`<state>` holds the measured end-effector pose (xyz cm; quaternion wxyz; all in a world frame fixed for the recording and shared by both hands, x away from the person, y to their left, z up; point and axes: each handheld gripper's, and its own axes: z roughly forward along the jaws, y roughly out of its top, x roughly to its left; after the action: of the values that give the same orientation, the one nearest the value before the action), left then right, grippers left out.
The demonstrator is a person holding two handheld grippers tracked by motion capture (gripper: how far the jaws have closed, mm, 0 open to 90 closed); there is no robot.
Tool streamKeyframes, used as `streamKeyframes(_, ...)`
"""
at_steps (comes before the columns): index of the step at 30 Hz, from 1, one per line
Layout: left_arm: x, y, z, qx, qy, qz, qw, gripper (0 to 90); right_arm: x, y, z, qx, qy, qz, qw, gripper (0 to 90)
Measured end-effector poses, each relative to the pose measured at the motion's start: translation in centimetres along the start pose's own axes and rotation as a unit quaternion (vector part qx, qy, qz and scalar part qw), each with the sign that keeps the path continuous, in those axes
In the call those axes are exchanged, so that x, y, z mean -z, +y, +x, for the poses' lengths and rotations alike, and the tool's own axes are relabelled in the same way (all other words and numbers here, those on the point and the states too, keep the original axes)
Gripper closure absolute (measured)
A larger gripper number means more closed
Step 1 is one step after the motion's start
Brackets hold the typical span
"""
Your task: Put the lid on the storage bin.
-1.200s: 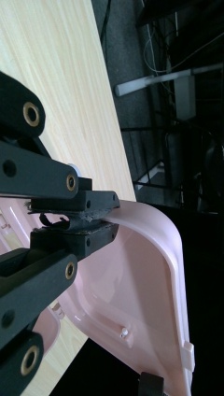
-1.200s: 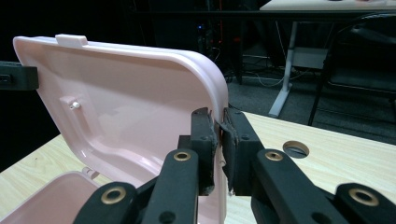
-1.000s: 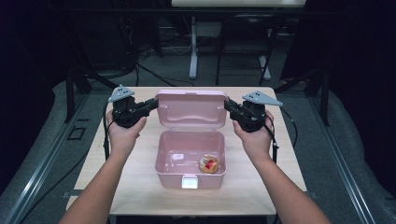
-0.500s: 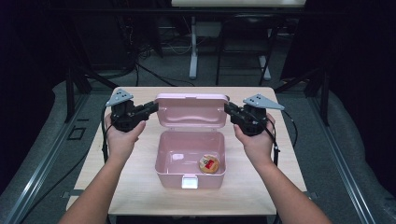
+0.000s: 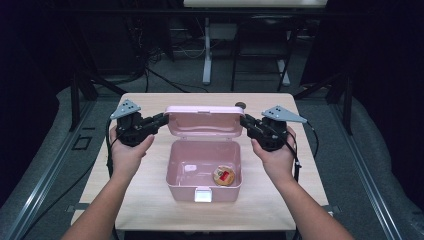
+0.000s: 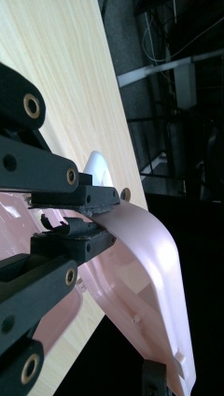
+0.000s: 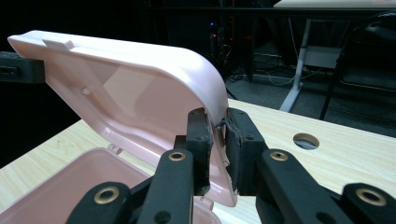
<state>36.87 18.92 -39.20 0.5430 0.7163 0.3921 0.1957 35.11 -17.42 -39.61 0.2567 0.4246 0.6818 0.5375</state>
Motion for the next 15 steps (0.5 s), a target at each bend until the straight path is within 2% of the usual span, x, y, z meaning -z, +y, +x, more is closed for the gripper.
streamKeyframes(15,1.2,-0.7,-0.6,-0.012,-0.015,0.005,0.9998,78.5,1.0,-0.7,0.3,0.001,0.017,0.002,0.9999,77.0)
